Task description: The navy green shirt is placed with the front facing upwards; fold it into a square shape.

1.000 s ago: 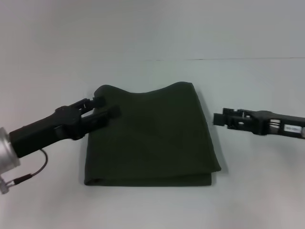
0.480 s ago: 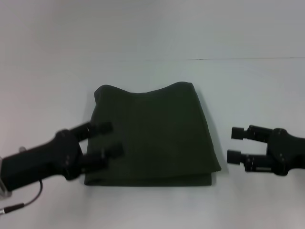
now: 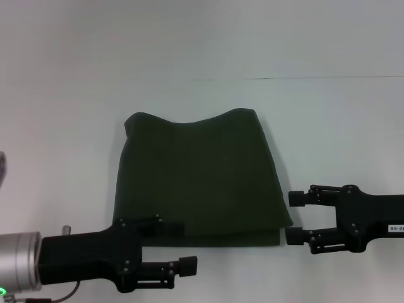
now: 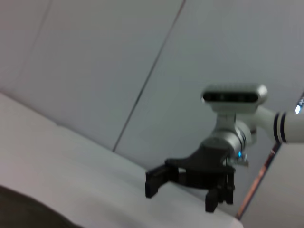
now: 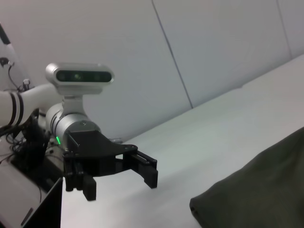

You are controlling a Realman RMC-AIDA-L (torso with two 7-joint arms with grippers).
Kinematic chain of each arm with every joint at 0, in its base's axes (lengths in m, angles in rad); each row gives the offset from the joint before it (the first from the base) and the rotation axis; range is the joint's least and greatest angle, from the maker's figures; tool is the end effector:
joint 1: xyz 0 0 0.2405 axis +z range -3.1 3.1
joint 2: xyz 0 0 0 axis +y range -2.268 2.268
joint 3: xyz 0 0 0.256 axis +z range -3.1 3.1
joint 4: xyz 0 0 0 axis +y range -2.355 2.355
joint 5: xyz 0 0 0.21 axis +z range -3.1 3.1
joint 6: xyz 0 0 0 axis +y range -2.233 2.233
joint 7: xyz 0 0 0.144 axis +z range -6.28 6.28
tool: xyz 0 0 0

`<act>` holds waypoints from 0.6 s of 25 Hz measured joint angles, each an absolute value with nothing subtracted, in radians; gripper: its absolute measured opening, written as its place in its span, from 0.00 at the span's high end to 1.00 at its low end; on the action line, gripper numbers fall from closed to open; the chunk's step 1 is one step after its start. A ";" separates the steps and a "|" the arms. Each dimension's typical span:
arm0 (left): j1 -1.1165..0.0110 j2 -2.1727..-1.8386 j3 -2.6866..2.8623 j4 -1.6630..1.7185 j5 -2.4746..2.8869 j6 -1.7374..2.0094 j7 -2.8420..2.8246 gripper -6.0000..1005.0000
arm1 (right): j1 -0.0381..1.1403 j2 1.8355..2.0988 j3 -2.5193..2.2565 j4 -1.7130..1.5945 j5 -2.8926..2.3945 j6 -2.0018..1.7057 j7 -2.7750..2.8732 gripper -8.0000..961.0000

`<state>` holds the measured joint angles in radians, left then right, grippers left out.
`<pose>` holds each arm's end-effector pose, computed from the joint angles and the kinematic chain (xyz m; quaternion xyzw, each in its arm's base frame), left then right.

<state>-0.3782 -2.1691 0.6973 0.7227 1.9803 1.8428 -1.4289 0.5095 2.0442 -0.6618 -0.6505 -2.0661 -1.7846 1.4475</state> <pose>-0.2563 0.2565 -0.0186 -0.9140 -0.2472 -0.3216 0.0090 0.2642 0.2985 0.0114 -0.9389 0.2328 0.2522 0.0274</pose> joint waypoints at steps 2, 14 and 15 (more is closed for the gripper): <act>-0.384 -2.169 0.710 0.721 1.992 1.830 -1.433 0.17 | 0.517 2.046 -0.666 -0.650 -2.073 -1.782 1.450 0.07; -0.391 -2.166 0.716 0.721 1.994 1.822 -1.434 0.17 | 0.536 2.055 -0.696 -0.638 -2.078 -1.752 1.452 0.07; -0.391 -2.166 0.716 0.721 1.994 1.823 -1.434 0.17 | 0.536 2.055 -0.696 -0.638 -2.078 -1.752 1.452 0.07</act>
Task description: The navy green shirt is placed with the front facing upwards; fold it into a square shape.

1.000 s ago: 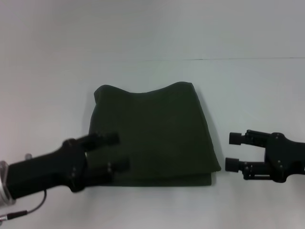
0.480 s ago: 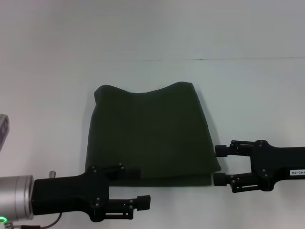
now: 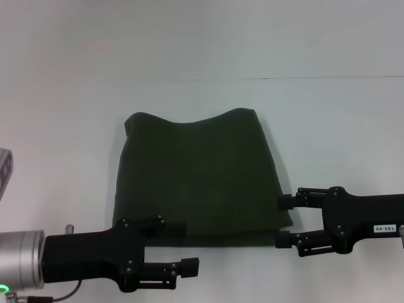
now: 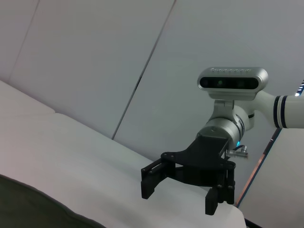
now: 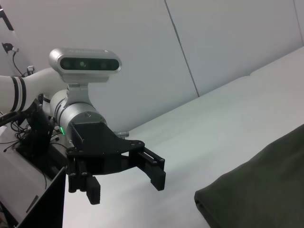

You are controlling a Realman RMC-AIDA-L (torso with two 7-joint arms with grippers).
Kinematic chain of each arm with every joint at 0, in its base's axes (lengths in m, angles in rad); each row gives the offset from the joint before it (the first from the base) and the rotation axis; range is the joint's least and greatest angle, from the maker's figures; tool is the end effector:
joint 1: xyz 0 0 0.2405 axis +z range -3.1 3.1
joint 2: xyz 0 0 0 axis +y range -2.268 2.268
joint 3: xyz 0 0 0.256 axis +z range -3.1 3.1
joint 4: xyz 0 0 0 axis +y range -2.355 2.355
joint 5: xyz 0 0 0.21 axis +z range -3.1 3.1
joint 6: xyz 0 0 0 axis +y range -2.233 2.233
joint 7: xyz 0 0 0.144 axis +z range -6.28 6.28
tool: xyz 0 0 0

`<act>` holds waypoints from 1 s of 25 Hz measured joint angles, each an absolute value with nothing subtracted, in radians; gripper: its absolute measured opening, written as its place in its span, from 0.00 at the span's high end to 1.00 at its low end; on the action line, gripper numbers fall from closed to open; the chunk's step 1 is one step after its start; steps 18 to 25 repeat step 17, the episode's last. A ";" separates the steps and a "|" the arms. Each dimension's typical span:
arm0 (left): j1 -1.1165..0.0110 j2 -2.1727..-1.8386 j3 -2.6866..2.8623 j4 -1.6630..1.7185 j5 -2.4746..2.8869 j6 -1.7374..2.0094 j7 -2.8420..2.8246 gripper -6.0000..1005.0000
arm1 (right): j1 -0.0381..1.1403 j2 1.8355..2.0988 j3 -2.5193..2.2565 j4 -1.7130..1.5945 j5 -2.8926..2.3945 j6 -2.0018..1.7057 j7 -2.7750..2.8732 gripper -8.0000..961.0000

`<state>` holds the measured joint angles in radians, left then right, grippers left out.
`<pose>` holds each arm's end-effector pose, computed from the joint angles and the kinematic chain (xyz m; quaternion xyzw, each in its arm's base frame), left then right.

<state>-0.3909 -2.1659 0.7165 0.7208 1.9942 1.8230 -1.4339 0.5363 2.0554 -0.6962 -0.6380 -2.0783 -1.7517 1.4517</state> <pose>-0.2554 0.2600 -0.0218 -0.9195 -0.2459 -0.3068 0.0045 0.2570 0.3038 -0.0001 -0.9441 0.2280 0.2375 0.0161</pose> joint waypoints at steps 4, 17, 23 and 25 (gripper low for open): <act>-0.391 -2.164 0.714 0.721 1.994 1.825 -1.434 0.17 | 0.537 2.055 -0.697 -0.638 -2.079 -1.751 1.452 0.07; -0.386 -2.164 0.712 0.721 1.994 1.831 -1.434 0.17 | 0.537 2.057 -0.701 -0.638 -2.079 -1.755 1.468 0.07; -0.386 -2.164 0.712 0.721 1.994 1.831 -1.434 0.17 | 0.537 2.057 -0.701 -0.638 -2.079 -1.755 1.468 0.07; -0.386 -2.164 0.712 0.721 1.994 1.831 -1.434 0.17 | 0.537 2.057 -0.701 -0.638 -2.079 -1.755 1.468 0.07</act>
